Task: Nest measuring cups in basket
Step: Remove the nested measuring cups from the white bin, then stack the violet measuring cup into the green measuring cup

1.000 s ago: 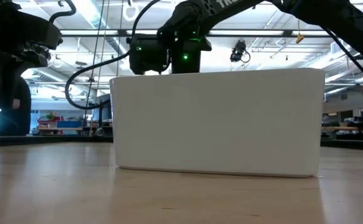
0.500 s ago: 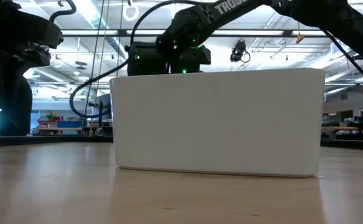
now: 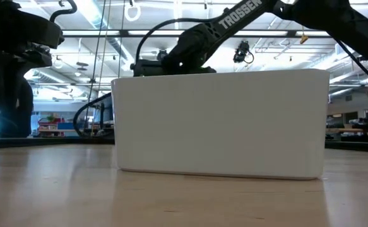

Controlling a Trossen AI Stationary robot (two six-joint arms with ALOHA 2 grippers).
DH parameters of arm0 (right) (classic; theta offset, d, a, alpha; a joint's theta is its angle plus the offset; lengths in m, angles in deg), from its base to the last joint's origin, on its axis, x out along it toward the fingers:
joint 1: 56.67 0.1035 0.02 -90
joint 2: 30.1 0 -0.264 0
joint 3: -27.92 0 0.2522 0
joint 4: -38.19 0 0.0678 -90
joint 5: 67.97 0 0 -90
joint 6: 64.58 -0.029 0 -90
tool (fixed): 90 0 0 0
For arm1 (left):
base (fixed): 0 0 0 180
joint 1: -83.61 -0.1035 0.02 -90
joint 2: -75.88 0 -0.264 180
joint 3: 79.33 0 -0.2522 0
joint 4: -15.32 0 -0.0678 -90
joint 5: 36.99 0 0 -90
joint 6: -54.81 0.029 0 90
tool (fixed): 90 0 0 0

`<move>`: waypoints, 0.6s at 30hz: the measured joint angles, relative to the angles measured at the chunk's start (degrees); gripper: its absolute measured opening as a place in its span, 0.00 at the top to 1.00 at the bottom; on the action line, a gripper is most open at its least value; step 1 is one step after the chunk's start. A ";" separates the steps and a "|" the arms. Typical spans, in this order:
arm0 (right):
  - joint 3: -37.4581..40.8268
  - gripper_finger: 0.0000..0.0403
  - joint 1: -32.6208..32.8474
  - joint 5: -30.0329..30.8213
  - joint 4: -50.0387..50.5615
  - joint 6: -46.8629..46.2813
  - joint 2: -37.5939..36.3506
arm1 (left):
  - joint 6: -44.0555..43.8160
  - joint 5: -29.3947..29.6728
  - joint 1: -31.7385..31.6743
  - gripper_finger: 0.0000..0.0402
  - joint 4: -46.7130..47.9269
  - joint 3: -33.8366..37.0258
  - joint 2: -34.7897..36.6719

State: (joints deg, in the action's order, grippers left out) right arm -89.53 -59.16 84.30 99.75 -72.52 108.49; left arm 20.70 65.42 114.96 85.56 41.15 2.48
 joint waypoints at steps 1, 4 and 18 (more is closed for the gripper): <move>-0.33 0.56 -0.11 -1.41 -0.03 -0.19 0.00 | 0.00 -0.01 0.00 0.79 -0.04 0.00 0.00; -1.76 0.55 -0.20 -4.33 0.01 -0.63 0.17 | -0.07 -0.01 0.00 0.79 0.01 0.00 0.00; -13.97 0.55 1.31 -13.47 5.95 4.14 0.39 | 0.29 -0.03 0.00 0.79 0.45 0.00 0.00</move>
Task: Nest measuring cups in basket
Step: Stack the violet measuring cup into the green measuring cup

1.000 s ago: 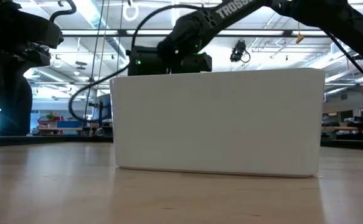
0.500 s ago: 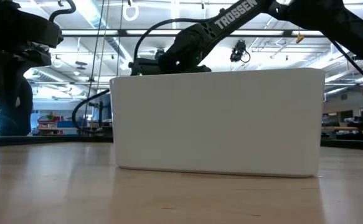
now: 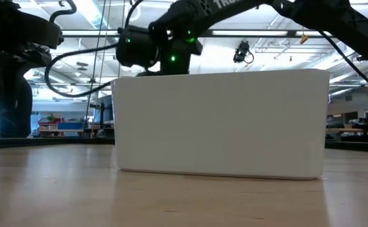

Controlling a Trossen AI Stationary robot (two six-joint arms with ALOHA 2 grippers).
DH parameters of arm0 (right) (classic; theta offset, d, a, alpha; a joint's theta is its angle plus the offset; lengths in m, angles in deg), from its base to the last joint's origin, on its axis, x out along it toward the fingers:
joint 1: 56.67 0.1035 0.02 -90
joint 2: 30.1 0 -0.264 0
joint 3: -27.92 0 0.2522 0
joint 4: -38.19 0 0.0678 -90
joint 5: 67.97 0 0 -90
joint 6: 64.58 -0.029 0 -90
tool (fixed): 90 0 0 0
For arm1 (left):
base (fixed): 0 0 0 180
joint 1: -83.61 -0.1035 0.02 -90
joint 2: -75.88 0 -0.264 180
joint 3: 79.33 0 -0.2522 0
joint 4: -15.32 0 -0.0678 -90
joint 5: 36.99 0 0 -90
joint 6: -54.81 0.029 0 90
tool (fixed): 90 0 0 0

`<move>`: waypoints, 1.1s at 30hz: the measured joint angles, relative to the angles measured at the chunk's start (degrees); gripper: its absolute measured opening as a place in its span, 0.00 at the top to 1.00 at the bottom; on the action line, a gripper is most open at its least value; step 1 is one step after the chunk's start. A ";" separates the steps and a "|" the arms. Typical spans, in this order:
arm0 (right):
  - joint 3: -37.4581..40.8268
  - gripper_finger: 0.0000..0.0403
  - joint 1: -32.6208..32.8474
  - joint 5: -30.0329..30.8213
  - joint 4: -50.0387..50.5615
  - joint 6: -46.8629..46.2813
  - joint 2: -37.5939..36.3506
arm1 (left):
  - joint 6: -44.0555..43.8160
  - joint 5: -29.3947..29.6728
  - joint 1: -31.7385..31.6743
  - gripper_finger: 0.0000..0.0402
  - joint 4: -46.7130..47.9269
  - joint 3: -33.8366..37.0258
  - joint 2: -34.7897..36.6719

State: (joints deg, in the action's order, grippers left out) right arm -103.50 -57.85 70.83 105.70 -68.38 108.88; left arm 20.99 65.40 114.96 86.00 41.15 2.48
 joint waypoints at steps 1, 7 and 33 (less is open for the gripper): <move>-1.27 0.55 -0.02 -0.02 1.95 0.69 0.00 | 0.02 0.00 0.00 0.79 0.03 0.00 0.00; -14.95 0.56 0.33 -13.21 23.54 -0.21 -0.04 | 0.62 0.01 0.00 0.79 0.55 0.00 0.00; -10.72 0.60 11.91 -61.55 20.61 4.92 -9.14 | 3.00 0.02 -0.02 0.79 -0.42 0.00 0.00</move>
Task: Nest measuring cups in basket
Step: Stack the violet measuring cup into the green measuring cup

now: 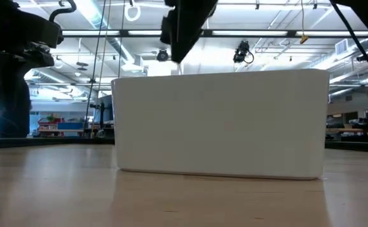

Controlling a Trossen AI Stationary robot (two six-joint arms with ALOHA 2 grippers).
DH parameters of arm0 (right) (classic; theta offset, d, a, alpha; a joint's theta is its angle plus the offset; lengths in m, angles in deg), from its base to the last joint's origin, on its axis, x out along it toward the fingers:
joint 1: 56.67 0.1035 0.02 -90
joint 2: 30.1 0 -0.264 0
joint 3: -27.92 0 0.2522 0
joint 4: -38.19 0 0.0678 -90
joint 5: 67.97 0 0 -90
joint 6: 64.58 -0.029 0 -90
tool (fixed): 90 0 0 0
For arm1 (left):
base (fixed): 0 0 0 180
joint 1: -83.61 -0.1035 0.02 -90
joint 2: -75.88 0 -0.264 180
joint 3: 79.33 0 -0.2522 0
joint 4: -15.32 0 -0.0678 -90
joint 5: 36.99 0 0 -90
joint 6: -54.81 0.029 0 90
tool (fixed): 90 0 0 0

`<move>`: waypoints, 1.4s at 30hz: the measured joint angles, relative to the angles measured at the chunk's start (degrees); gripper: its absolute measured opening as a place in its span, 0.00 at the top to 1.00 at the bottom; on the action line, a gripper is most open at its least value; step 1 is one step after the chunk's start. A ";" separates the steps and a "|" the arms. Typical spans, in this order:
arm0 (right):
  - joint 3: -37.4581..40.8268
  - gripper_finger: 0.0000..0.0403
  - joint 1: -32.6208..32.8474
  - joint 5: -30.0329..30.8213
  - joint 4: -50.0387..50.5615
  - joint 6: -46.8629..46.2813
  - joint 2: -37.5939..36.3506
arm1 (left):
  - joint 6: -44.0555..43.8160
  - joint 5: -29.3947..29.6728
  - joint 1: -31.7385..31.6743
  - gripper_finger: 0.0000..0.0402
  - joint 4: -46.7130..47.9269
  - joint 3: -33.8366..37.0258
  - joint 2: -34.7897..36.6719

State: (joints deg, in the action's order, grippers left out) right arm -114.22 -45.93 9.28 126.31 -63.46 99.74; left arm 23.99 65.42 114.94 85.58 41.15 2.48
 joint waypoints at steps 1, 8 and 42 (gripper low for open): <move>0.10 0.60 0.51 -0.12 -0.14 -0.08 0.85 | -0.26 0.00 0.01 0.79 0.01 0.00 0.00; 0.15 0.60 2.56 2.41 -1.46 4.36 5.16 | -1.23 -0.01 0.02 0.79 -0.04 0.00 0.00; 6.36 0.55 1.97 4.49 -6.88 8.26 10.59 | -1.16 -0.02 0.02 0.79 -0.15 -0.02 0.02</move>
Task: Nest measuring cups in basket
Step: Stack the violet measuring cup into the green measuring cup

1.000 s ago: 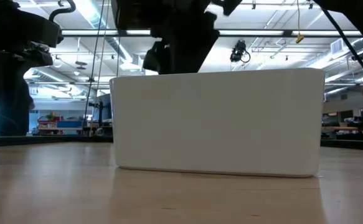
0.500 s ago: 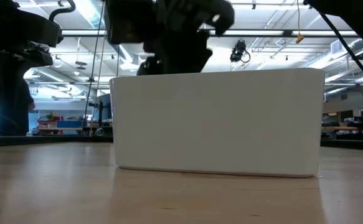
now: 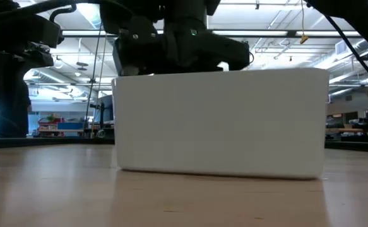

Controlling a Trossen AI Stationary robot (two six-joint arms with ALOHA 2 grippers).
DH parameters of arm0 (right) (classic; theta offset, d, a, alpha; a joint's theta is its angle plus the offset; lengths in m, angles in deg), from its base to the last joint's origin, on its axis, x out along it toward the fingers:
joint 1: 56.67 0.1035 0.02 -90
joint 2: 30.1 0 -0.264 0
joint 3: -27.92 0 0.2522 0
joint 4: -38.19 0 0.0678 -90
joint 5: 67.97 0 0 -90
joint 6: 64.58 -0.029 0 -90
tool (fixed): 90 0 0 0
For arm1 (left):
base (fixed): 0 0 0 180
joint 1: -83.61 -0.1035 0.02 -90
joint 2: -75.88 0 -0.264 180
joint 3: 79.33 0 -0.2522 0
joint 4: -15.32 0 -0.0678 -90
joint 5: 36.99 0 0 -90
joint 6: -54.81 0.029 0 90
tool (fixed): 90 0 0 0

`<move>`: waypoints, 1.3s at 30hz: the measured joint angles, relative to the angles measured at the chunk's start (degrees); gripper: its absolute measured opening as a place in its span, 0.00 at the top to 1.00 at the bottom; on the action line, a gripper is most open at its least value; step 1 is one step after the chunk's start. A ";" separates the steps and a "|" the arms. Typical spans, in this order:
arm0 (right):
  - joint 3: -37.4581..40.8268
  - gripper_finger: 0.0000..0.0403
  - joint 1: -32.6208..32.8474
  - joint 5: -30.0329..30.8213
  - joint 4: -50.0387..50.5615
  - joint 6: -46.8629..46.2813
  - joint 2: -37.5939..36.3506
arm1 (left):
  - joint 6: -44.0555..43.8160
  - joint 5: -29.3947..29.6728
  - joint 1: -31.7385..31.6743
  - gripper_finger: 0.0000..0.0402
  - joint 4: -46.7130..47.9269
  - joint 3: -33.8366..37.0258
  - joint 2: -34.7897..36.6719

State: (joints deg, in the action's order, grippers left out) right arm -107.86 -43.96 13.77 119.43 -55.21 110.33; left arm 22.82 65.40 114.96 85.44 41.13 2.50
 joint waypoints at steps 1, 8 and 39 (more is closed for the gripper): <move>0.83 0.55 0.00 0.08 -0.33 0.02 -0.21 | 0.00 0.00 0.00 0.79 0.02 0.02 0.00; 2.34 0.56 0.14 5.60 -0.76 -0.25 -0.27 | 0.11 0.00 0.00 0.79 0.02 0.02 0.00; 2.15 0.99 -0.63 -1.92 3.47 -3.88 -4.86 | 0.28 0.00 -0.02 0.79 0.09 0.01 0.00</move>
State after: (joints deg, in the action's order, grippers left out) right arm -105.71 -44.60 11.84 122.90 -59.08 105.47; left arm 23.11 65.40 114.94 85.52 41.14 2.50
